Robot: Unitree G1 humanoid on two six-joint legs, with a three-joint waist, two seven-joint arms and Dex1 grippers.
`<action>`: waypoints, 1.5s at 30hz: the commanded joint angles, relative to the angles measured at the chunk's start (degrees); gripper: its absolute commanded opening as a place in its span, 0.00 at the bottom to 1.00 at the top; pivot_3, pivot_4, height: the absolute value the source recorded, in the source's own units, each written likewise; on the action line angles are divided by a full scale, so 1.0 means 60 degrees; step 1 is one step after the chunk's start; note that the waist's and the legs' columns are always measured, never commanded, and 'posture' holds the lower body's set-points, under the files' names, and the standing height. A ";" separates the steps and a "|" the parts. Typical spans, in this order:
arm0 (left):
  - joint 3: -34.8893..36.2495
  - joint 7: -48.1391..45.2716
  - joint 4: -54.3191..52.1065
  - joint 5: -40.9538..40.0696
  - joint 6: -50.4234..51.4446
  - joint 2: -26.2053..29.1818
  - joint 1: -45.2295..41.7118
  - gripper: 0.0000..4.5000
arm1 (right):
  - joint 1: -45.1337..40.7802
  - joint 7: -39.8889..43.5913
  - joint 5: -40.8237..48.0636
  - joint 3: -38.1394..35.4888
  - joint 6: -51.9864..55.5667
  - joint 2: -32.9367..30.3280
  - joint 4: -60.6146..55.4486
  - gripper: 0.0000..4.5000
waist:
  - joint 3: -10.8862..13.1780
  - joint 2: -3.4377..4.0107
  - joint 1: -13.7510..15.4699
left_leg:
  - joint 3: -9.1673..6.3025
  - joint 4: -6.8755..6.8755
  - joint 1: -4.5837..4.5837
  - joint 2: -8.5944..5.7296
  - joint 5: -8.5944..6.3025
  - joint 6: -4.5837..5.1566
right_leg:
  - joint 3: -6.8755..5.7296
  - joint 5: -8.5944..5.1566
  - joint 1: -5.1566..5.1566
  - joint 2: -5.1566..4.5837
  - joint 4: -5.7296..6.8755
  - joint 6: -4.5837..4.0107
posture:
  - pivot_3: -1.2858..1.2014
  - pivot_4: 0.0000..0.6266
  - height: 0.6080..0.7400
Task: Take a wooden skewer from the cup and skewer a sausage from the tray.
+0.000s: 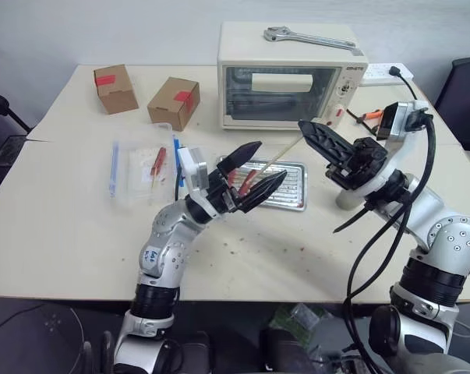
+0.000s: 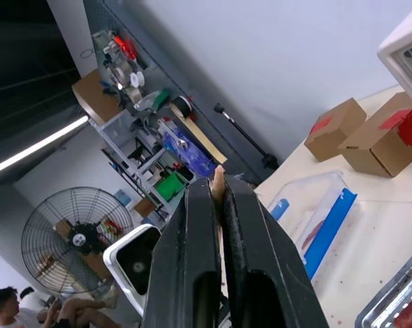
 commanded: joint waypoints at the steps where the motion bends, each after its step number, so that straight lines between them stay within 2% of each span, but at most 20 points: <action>1: -0.0226 0.0078 -0.0116 0.0096 -0.0262 -0.0172 -0.0011 0.91 | 0.0115 -0.0177 0.0487 0.0166 -0.0467 -0.0097 -0.0378 0.00 | 0.0000 0.0000 0.0004 | 0.0001 0.0000 -0.0001 0.0000 0.0000 0.0000 | 0.0000 0.0000 0.0000 0.0000 0.0000 0.0000 | 0.52 0.24 1.00; 4: -0.0280 0.0109 -0.0108 0.0092 -0.0306 -0.0234 0.0028 0.75 | 0.0245 -0.0196 0.0614 0.0328 -0.0648 -0.0219 -0.0408 0.00 | 0.0000 0.0000 0.0010 | 0.0001 0.0001 -0.0001 0.0000 0.0000 0.0000 | 0.0002 0.0000 0.0001 -0.0001 -0.0001 0.0000 | 0.52 0.24 1.00; 14: -0.0344 0.0154 -0.0184 0.0025 -0.0298 -0.0248 0.0024 0.03 | 0.0551 -0.0240 0.0621 0.0685 -0.1285 -0.0431 -0.0463 0.00 | 0.0000 0.0000 0.0012 | 0.0000 0.0002 -0.0001 0.0000 -0.0001 0.0001 | 0.0001 0.0000 0.0001 0.0000 -0.0005 0.0000 | 0.52 0.24 1.00; 20: -0.0311 0.0299 -0.0249 0.0008 -0.0190 -0.0224 0.0018 0.01 | 0.0613 -0.0781 0.1794 0.0667 -0.1634 -0.0344 -0.0395 0.00 | 0.0000 -0.0001 0.0012 | -0.0001 0.0001 -0.0002 0.0000 -0.0001 0.0002 | 0.0002 0.0000 0.0001 -0.0001 -0.0007 0.0000 | 0.52 0.24 1.00; 24: -0.0183 0.0413 -0.0330 -0.0024 -0.0065 -0.0103 -0.0060 0.00 | 0.0890 -0.0611 0.1729 0.0550 -0.1753 -0.0725 -0.0482 0.24 | 0.0000 -0.0001 0.0027 | -0.0002 0.0002 -0.0002 0.0000 -0.0001 0.0003 | 0.0001 0.0000 0.0004 -0.0001 -0.0011 0.0000 | 0.52 0.24 1.00; 27: 0.0007 0.0358 -0.0525 -0.0086 0.0092 0.0326 0.0035 0.00 | 0.1326 0.0094 0.0577 0.0534 -0.1950 -0.1495 -0.0671 0.47 | 0.0001 -0.0001 0.0032 | -0.0005 0.0002 -0.0004 -0.0001 -0.0003 0.0005 | -0.0001 0.0000 0.0007 -0.0001 -0.0016 0.0000 | 0.52 0.24 1.00; 31: 0.0728 -0.0068 -0.0968 -0.0417 0.0542 0.1688 0.0668 0.00 | 0.2786 0.1953 -0.0974 0.0444 -0.2092 -0.3124 -0.1292 0.78 | 0.0000 -0.0001 0.0033 | -0.0004 -0.0012 -0.0003 0.0002 -0.0004 0.0008 | 0.0000 0.0000 0.0006 0.0004 -0.0022 0.0000 | 0.52 0.24 1.00; 34: 0.1478 -0.0480 -0.1132 -0.0594 0.0749 0.2887 0.1517 0.00 | 0.3938 0.2984 -0.1707 0.0085 -0.2560 -0.3769 -0.1751 0.99 | 0.0000 0.0000 -0.0015 | 0.0000 -0.0028 0.0002 0.0009 -0.0005 0.0009 | 0.0005 0.0000 0.0005 0.0010 -0.0029 0.0000 | 0.52 0.24 1.00; 37: 0.2213 -0.0655 -0.1183 -0.0830 0.0877 0.3721 0.2312 0.00 | 0.4910 0.3684 -0.2590 -0.0272 -0.3142 -0.4115 -0.1951 0.99 | 0.0002 -0.0002 0.0016 | 0.0002 -0.0029 0.0023 0.0014 -0.0009 0.0016 | 0.0014 -0.0001 0.0017 0.0015 -0.0038 -0.0001 | 0.52 0.24 1.00; 41: 0.3436 -0.0649 -0.1333 -0.1284 0.1236 0.4508 0.3683 0.00 | 0.7428 0.6222 -0.6107 0.0099 -0.5849 -0.4923 -0.1605 0.99 | 0.0001 -0.0005 0.0130 | -0.0024 -0.0057 0.0086 0.0010 -0.0038 0.0064 | -0.0006 -0.0002 0.0107 0.0004 -0.0120 -0.0003 | 0.52 0.24 1.00; 43: 0.3805 -0.0642 -0.1480 -0.1544 0.1470 0.4678 0.4258 0.00 | 0.7812 0.6531 -0.6708 0.0212 -0.6581 -0.4756 -0.1352 0.99 | 0.0002 -0.0004 0.0107 | -0.0023 -0.0073 0.0101 0.0010 -0.0043 0.0064 | -0.0008 -0.0002 0.0136 0.0000 -0.0163 -0.0003 | 0.52 0.24 1.00; 45: 0.3958 -0.0671 -0.1563 -0.1576 0.1531 0.4769 0.4559 0.00 | 0.7860 0.6565 -0.6741 0.0275 -0.6548 -0.4621 -0.1324 0.99 | 0.0002 -0.0004 0.0053 | -0.0019 -0.0071 0.0123 0.0002 -0.0044 0.0067 | -0.0003 0.0001 0.0162 -0.0016 -0.0169 0.0001 | 0.52 0.24 1.00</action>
